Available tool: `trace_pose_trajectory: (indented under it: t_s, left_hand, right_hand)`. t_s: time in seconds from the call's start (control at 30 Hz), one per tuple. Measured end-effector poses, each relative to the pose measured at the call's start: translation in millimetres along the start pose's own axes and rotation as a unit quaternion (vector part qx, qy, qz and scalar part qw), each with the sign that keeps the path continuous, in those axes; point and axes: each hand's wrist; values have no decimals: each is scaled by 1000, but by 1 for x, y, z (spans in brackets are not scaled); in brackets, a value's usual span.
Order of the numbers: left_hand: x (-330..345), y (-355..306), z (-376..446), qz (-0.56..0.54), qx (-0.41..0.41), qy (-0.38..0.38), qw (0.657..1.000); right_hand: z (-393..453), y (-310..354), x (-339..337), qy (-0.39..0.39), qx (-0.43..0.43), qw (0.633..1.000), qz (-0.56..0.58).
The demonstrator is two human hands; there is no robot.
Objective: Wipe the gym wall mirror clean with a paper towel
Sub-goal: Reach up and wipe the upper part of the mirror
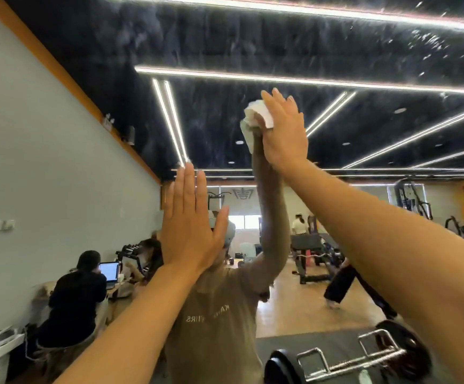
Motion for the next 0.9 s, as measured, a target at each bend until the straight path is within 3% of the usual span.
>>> trace_pose_trajectory:
  t_s: [0.13, 0.33, 0.5, 0.67, 0.9]
  left_hand:
    - [-6, 5, 0, -51, 15, 32, 998]
    - [-27, 24, -14, -130, 64, 80, 986]
    - [-40, 69, -56, -58, 27, 84, 994]
    - [-41, 112, -72, 46, 46, 107, 992]
    - [-36, 119, -72, 52, 69, 78, 993]
  right_hand:
    - [-22, 7, 8, 25, -1, 999, -23]
    - [-171, -12, 1, 92, -97, 991, -17]
    - [-254, -32, -5, 157, -200, 966, -44]
    - [-188, -6, 12, 103, -128, 986, 18]
    - [-2, 44, 37, 44, -24, 999, 12]
Point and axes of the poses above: each hand's wrist, its own z-axis towards the middle knuckle, its own x-axis out of the palm, y = z × x, and after that the axes turned 8 degrees about z, right-handed
